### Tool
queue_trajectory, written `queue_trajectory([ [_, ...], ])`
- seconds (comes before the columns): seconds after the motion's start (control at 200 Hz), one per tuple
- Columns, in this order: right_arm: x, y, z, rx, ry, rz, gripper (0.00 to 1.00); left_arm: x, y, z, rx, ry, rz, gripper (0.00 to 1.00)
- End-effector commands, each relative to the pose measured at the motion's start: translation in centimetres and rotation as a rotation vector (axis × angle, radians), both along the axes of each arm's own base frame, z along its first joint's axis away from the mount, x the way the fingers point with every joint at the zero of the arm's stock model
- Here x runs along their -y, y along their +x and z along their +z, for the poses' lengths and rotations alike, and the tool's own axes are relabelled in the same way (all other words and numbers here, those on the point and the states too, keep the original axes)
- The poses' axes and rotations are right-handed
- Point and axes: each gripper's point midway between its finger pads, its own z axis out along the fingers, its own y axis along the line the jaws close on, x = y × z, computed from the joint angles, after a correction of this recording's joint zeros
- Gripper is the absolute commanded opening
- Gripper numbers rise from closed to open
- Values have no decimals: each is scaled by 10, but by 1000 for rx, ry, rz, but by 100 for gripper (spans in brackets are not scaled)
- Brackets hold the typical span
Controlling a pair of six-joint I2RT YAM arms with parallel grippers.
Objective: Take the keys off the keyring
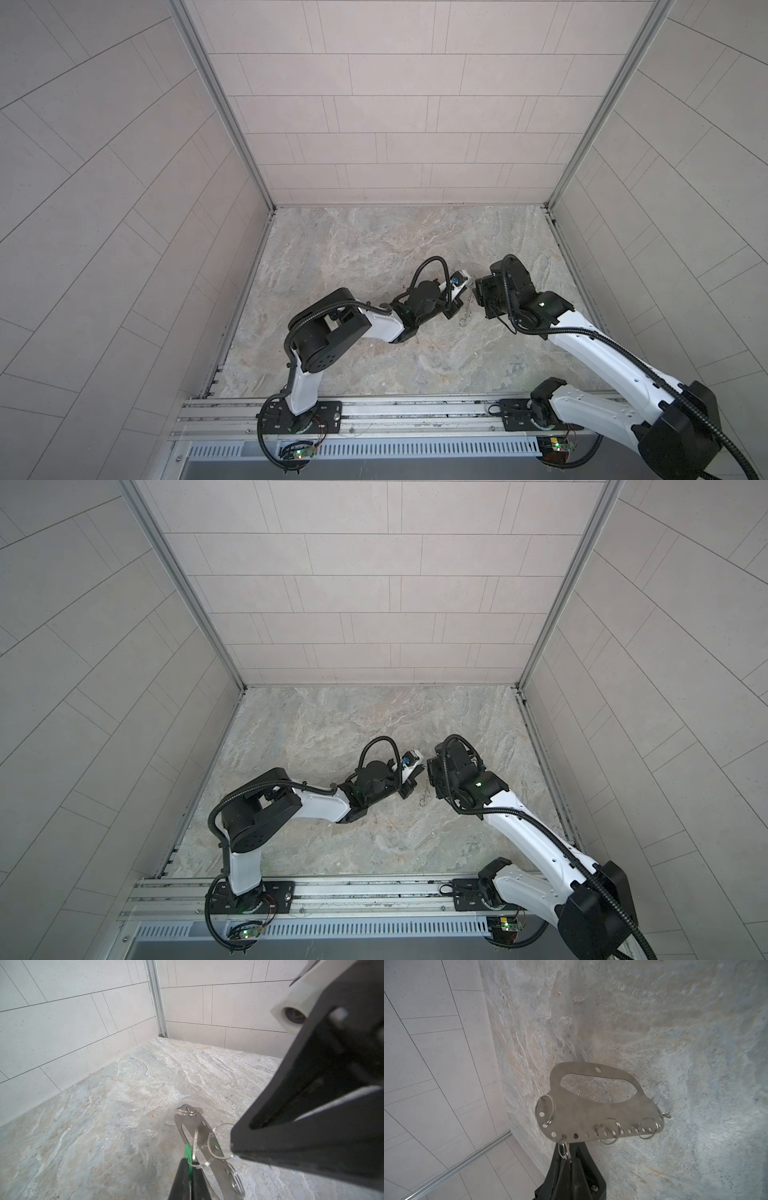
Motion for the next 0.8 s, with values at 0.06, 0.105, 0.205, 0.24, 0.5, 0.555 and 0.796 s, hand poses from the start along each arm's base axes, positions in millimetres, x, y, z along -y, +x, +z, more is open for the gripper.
queue_trajectory([
  [0.06,-10,-2,-6,-39,82,-9,0,-13,13,15,64,2,32,0],
  [0.105,-11,0,-6,-38,86,-6,0,-11,10,12,65,14,8,0],
  [0.205,-16,2,-5,-32,108,6,0,-14,10,6,61,29,-2,0],
  [0.24,-19,3,-5,-34,115,13,0,-16,11,5,61,30,2,0],
  [0.5,-19,3,-11,-52,116,15,0,-25,10,14,86,-18,-13,40],
  [0.555,-19,4,-11,-49,120,12,0,-28,6,19,99,-36,-19,46],
  [0.796,-19,6,-10,-47,124,13,0,-27,-25,37,163,-91,-154,51],
])
